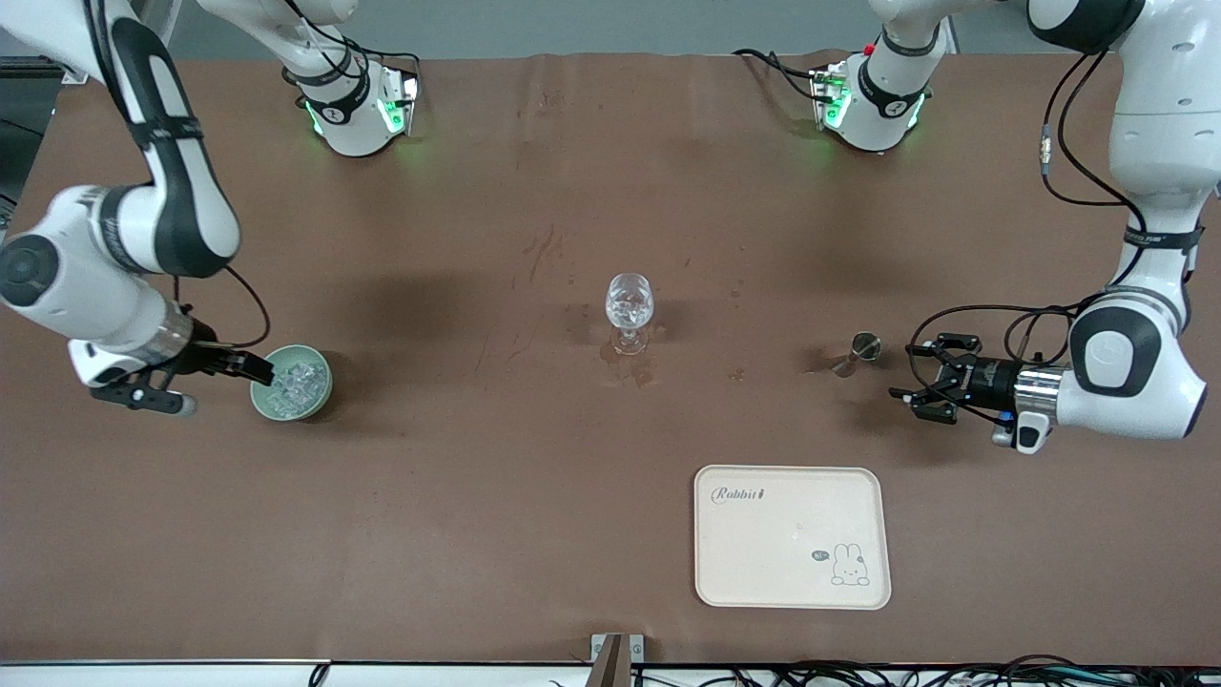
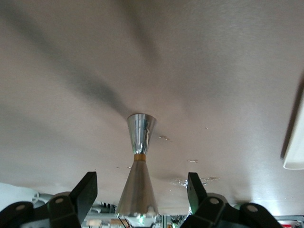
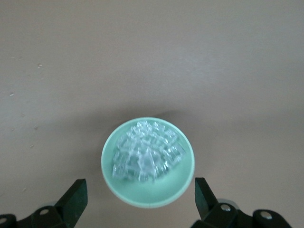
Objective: Pour wine and add ice with both arms
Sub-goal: 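Grasp the silver jigger with the left gripper while the right gripper grasps ice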
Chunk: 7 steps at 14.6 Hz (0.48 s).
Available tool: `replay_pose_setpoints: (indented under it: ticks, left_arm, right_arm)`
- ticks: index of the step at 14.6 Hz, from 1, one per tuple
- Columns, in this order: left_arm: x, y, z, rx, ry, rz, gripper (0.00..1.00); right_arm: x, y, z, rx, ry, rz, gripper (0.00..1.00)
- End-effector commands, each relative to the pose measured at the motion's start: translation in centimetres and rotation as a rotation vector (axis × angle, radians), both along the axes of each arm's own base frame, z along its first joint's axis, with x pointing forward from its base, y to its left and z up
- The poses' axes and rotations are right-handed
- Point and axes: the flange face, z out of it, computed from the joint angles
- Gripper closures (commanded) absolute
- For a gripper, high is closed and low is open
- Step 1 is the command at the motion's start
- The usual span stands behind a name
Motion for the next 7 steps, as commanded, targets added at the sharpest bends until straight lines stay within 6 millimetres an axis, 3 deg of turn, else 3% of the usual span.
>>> replay_pose_setpoints:
  ticks: [1,3,7]
  left_arm:
    - [0.0,-0.5,-1.6,-0.029,0.033,0.036,0.18]
    - [-0.3,-1.1,-3.1,-0.063,0.059,0.058,0.21]
    - [-1.3,-2.1,-4.3,-0.085,0.089,0.049,0.26]
  right_arm:
    - [-1.2,0.2,-3.4,-0.012,-0.027,0.014,0.00]
    - [-1.2,0.2,-4.9,-0.012,-0.015,0.016,0.06]
    - [-1.5,1.2,-7.8,-0.016,-0.024,0.047,0.33]
